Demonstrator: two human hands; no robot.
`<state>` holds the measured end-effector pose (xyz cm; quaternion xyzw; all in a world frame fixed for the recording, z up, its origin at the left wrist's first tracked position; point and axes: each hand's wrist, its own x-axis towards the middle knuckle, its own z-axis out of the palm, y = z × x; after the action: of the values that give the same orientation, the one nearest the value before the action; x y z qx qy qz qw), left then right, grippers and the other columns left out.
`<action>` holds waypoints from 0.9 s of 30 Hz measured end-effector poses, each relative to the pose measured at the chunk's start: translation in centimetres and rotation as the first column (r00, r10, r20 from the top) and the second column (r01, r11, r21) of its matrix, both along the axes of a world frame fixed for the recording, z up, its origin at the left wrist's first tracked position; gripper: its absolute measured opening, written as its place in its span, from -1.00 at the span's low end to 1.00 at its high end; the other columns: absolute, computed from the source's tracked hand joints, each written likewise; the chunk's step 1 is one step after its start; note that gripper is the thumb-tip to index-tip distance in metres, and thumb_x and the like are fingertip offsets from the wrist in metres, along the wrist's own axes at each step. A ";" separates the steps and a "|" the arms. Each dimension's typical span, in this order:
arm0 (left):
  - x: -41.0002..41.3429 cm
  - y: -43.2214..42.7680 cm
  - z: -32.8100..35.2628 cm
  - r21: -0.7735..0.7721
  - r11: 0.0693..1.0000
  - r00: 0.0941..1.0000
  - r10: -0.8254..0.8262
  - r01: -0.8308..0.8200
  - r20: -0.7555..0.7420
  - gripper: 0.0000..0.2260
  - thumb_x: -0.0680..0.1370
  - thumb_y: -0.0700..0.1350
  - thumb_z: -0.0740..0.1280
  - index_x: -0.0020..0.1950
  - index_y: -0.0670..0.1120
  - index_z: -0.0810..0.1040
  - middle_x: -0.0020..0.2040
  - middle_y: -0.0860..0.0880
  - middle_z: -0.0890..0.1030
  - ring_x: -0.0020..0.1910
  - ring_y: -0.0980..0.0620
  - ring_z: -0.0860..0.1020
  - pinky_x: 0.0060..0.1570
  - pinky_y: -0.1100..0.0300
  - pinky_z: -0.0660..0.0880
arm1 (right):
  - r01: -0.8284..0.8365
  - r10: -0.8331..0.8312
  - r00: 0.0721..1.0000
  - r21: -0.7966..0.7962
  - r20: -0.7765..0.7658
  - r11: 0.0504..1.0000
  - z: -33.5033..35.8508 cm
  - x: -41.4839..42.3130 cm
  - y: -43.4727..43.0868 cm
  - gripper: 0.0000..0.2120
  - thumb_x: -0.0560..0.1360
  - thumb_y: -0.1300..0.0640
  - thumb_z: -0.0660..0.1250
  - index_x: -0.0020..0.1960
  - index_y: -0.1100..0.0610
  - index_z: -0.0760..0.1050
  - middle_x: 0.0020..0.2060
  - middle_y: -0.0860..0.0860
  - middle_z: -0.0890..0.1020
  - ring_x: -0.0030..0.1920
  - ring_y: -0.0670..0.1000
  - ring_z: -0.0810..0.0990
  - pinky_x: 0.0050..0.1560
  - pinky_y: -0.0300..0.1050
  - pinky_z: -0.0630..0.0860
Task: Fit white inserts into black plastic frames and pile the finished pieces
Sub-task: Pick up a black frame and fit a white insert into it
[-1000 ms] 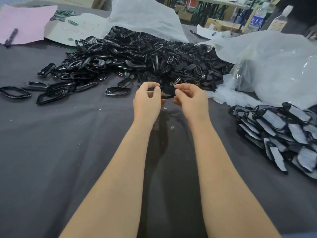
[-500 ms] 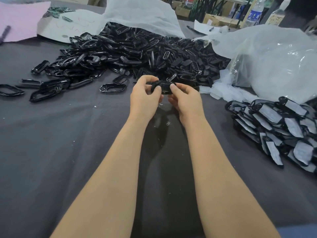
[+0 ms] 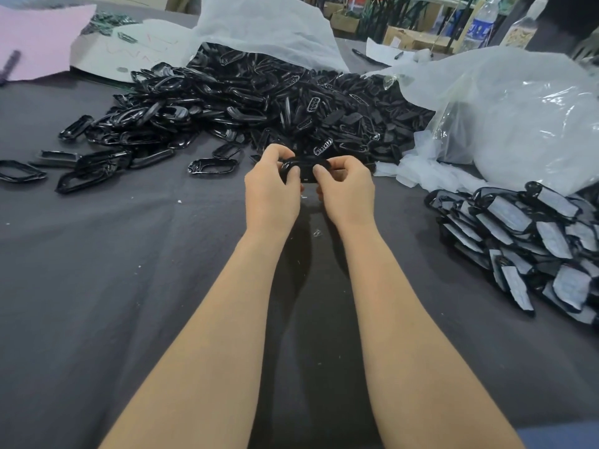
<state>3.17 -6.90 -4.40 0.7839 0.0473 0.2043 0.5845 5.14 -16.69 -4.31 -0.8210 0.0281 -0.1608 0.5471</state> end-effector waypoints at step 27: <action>2.2 -1.8 0.4 -0.359 0.933 0.994 -0.073 0.037 -0.086 -0.78 0.56 -0.32 0.25 -0.10 0.01 0.41 0.02 -0.14 0.57 -0.44 0.23 0.56 -0.10 0.17 0.62 | 0.044 -0.329 0.891 -0.663 -0.312 0.748 0.0 3.2 -4.4 -0.47 0.55 0.22 0.07 0.52 0.14 0.14 0.53 0.03 0.14 0.54 0.09 -0.03 0.48 0.24 -0.14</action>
<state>5.34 -8.68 -4.01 0.6750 0.0900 0.1372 0.7194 8.38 -21.13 -4.35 -0.9648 0.1696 -0.0402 0.1968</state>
